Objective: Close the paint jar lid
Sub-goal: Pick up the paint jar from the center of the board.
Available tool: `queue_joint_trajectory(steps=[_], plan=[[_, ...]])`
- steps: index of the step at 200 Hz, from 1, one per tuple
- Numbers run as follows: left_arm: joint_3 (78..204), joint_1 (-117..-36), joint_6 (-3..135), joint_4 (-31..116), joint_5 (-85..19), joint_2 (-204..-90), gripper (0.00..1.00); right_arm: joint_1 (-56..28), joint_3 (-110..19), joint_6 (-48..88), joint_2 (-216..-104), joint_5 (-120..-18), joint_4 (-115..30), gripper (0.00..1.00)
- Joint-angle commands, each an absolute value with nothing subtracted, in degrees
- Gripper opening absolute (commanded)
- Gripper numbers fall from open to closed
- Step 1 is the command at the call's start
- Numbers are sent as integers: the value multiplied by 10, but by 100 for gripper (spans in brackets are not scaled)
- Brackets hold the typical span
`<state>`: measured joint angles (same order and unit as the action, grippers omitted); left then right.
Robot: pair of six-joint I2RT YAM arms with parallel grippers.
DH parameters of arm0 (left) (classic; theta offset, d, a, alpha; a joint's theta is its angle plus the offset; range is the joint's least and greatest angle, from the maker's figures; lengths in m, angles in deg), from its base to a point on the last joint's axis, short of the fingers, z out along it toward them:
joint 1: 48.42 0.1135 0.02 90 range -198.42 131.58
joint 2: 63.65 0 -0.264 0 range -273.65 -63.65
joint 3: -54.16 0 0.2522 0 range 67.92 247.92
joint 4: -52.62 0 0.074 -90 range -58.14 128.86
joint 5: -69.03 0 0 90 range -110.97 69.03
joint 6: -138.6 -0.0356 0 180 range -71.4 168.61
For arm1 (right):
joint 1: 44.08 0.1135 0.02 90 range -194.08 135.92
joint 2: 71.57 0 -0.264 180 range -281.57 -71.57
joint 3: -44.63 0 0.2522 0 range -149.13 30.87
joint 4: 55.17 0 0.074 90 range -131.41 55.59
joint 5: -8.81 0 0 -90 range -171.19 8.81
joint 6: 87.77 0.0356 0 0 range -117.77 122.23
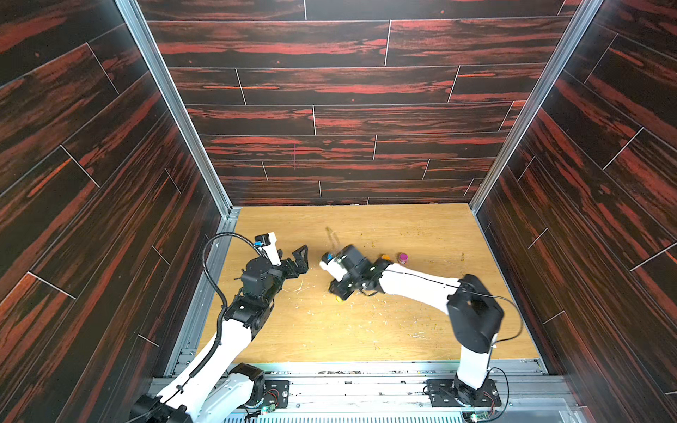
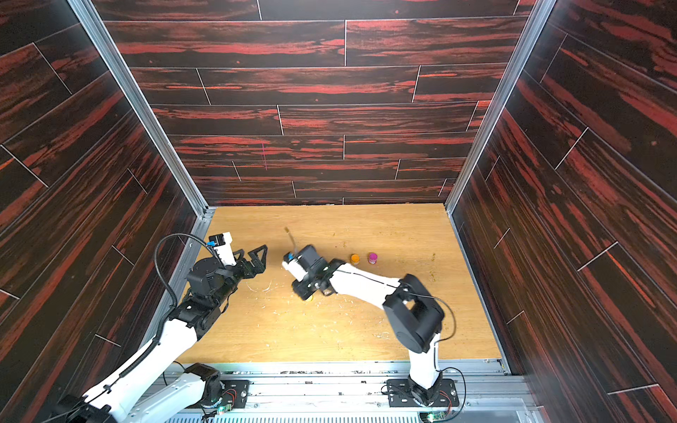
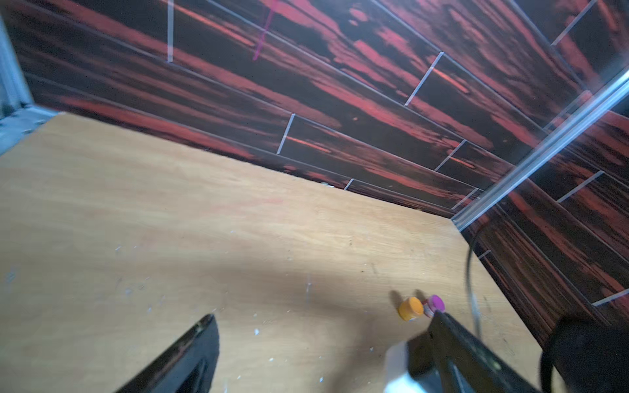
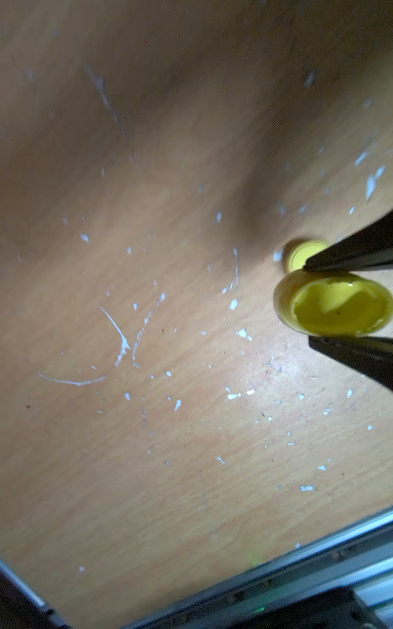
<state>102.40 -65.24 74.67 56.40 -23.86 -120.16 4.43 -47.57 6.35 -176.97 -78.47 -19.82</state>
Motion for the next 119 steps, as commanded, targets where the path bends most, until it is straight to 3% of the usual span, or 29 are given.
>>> queue_joint_trajectory(steps=[1,54,119], plan=[[1044,-650,711,694,-315,-1242,100,-2,-495,90,-1731,-753,-130,20],[1039,-682,622,1000,-438,-1400,100,-113,-606,99,-1701,-664,2,21],[1039,-753,462,968,-439,-1453,97,-130,-717,128,-1722,-565,102,22]])
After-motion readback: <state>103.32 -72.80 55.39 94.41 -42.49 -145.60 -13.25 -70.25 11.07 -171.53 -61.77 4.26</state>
